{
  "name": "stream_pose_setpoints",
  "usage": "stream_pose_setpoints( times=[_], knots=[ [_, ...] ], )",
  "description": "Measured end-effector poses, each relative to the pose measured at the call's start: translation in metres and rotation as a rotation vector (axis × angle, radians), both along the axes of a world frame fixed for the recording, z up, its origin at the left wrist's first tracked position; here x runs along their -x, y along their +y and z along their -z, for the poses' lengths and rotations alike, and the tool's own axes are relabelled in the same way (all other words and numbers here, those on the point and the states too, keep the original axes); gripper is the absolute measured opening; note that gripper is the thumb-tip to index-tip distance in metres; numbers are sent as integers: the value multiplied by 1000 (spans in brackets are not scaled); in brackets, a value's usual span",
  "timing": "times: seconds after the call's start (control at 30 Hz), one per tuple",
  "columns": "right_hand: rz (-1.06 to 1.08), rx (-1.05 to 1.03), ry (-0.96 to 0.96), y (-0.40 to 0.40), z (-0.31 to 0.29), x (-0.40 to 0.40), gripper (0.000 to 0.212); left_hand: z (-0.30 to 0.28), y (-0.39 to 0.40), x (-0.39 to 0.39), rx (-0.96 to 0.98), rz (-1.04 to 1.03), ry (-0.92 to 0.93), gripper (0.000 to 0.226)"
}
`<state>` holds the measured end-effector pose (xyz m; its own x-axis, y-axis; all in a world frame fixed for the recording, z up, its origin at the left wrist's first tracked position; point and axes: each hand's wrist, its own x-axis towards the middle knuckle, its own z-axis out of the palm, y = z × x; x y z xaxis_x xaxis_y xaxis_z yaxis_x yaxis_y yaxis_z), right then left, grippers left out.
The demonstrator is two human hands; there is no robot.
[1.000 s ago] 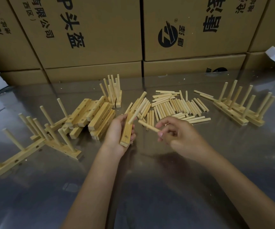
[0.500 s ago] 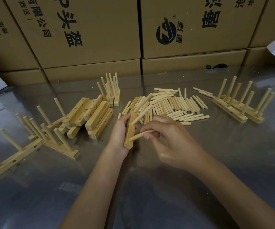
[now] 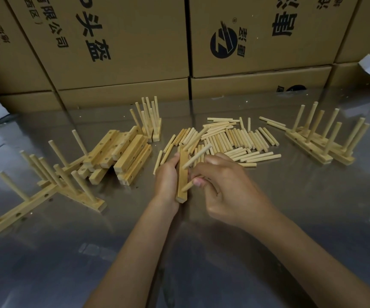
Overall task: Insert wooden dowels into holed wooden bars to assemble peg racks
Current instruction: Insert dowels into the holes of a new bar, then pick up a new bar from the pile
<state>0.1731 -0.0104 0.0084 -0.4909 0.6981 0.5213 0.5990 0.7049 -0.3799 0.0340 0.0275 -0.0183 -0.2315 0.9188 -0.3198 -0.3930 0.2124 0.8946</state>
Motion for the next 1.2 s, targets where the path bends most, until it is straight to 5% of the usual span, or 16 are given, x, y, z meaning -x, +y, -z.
stream_pose_setpoints(
  times=[0.27,0.47,0.7,0.83,1.1,1.2],
  knots=[
    [-59,296,612,-2,4,9,43,-14,-1,1,-40,-19,-175,35],
    [-45,364,424,-3,27,20,39,-17,0,13,-79,-41,-308,39],
    [115,283,461,-4,36,39,38,-14,2,14,-28,-102,-340,39],
    [230,189,390,6,29,41,20,-8,8,20,-85,-170,-149,36],
    [469,505,532,63,0,39,20,-1,18,45,-180,-233,182,16],
    [495,526,500,102,-10,51,25,4,21,51,-181,-319,560,27]
  ],
)
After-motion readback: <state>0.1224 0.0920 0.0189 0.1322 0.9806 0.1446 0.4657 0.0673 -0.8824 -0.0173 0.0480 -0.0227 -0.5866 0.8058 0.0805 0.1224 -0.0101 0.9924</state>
